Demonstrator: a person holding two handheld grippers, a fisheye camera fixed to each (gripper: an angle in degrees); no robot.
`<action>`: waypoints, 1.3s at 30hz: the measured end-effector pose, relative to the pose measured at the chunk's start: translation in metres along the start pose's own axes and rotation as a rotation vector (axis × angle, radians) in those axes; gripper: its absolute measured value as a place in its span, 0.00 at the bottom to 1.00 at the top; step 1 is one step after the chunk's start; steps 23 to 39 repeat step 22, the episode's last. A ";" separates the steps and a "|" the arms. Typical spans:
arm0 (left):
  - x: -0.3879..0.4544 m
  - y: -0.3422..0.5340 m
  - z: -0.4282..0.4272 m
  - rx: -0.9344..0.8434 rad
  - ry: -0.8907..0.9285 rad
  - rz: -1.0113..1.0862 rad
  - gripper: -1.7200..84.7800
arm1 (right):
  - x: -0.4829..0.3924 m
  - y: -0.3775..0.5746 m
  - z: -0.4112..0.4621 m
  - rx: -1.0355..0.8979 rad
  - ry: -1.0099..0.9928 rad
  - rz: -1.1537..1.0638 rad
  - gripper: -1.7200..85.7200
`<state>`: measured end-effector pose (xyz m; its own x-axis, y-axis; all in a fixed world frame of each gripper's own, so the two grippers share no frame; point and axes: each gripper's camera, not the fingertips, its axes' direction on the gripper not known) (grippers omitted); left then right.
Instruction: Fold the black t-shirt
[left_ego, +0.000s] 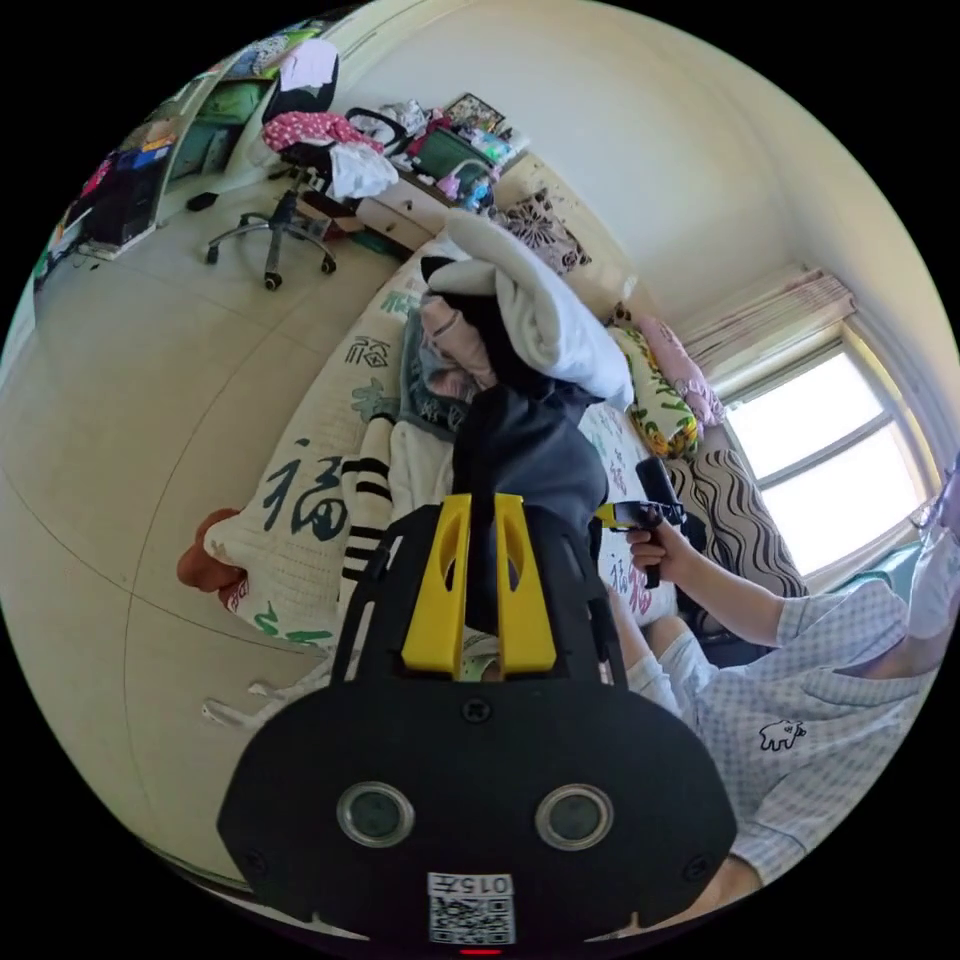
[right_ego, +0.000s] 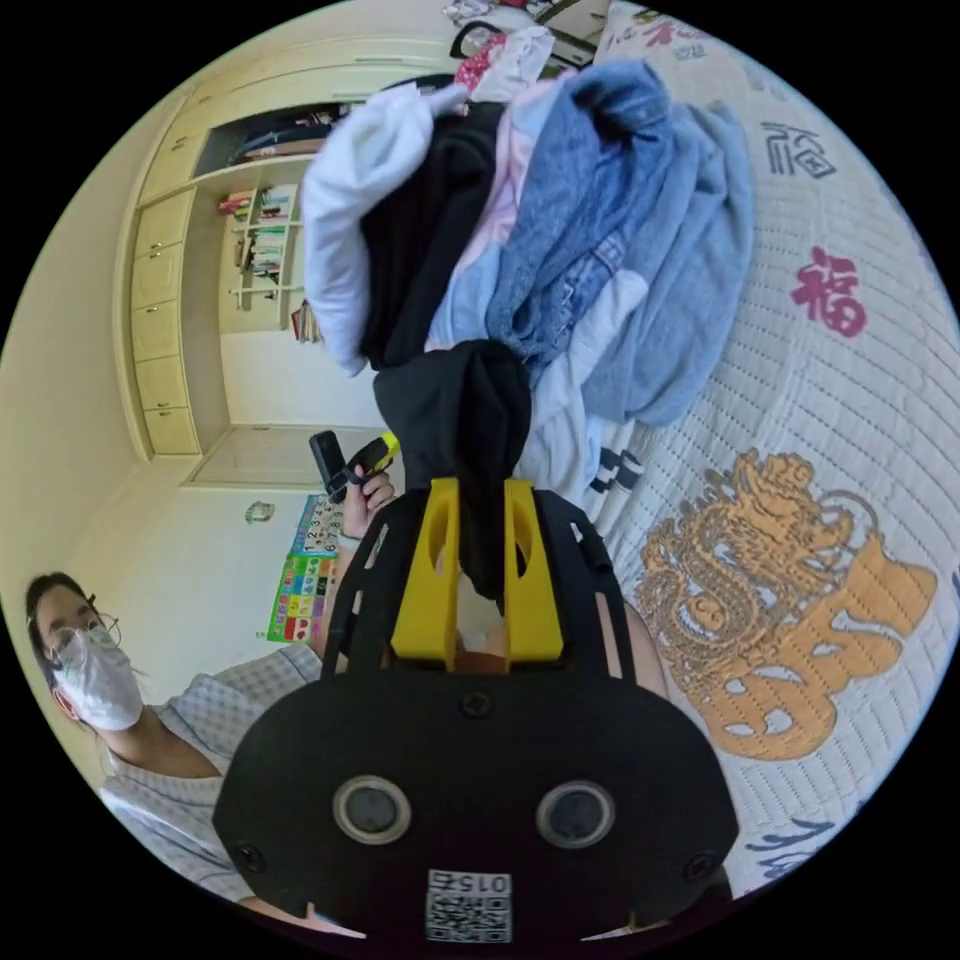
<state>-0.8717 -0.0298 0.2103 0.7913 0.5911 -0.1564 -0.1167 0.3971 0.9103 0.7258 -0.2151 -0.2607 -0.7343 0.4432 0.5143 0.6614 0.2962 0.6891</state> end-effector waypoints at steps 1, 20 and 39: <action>0.011 0.007 -0.009 0.042 -0.011 -0.007 0.04 | -0.004 0.010 -0.012 0.044 -0.015 0.002 0.10; 0.484 0.048 0.268 -0.106 0.309 0.556 0.11 | -0.088 0.333 -0.327 0.614 0.911 0.095 0.10; 0.535 0.044 0.326 -0.181 0.350 0.596 0.11 | -0.080 0.372 -0.370 0.671 0.998 0.202 0.10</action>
